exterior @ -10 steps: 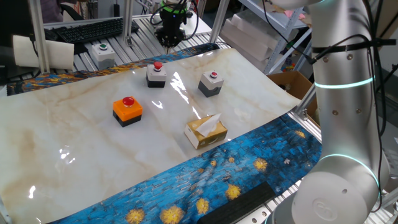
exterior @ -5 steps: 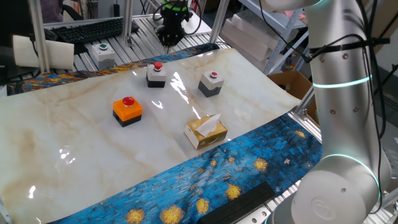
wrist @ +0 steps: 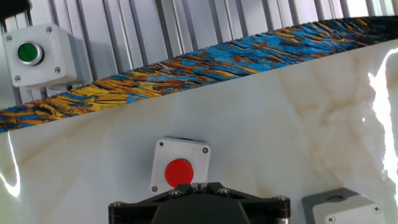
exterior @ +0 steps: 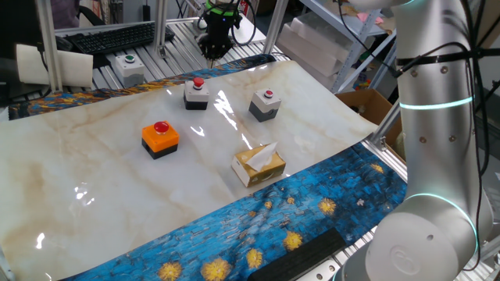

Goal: Press three buttons from left to right in sequence

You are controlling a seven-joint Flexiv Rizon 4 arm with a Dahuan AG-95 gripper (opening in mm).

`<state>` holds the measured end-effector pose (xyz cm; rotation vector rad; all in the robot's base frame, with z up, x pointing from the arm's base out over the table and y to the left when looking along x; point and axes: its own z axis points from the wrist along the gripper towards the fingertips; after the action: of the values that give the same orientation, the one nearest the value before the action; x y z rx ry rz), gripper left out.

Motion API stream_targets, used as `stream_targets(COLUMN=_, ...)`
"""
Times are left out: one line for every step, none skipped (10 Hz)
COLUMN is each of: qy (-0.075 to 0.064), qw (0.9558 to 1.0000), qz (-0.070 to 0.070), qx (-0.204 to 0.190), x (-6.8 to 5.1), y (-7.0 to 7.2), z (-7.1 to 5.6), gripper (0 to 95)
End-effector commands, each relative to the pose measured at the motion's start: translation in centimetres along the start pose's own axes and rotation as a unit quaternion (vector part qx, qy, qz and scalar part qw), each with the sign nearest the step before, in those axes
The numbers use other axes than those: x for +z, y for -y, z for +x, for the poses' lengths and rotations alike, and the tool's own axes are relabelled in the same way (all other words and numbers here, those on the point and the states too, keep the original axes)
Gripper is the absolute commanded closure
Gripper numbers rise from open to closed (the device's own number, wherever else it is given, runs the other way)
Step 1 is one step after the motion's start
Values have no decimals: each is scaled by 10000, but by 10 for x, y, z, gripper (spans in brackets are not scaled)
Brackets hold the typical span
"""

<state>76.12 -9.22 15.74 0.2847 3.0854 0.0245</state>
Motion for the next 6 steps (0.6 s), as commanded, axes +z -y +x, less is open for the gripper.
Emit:
stream_targets(qy=-35, qw=9999, qz=-129, qx=-17, x=1, y=-1, z=-2, gripper=950)
stream_targets(qy=19, qw=9998, qz=-208, qx=-14, x=1, y=-2, z=-2, gripper=950)
stream_targets(qy=74, qw=9997, qz=-220, qx=-5, x=3, y=-6, z=0, gripper=950)
stream_targets(qy=122, qw=9997, qz=-218, qx=5, x=4, y=-9, z=1, gripper=950)
stream_targets(qy=197, qw=9996, qz=-214, qx=47, x=6, y=-14, z=3, gripper=950)
stream_targets(qy=200, qw=9996, qz=-209, qx=28, x=6, y=-15, z=4, gripper=950)
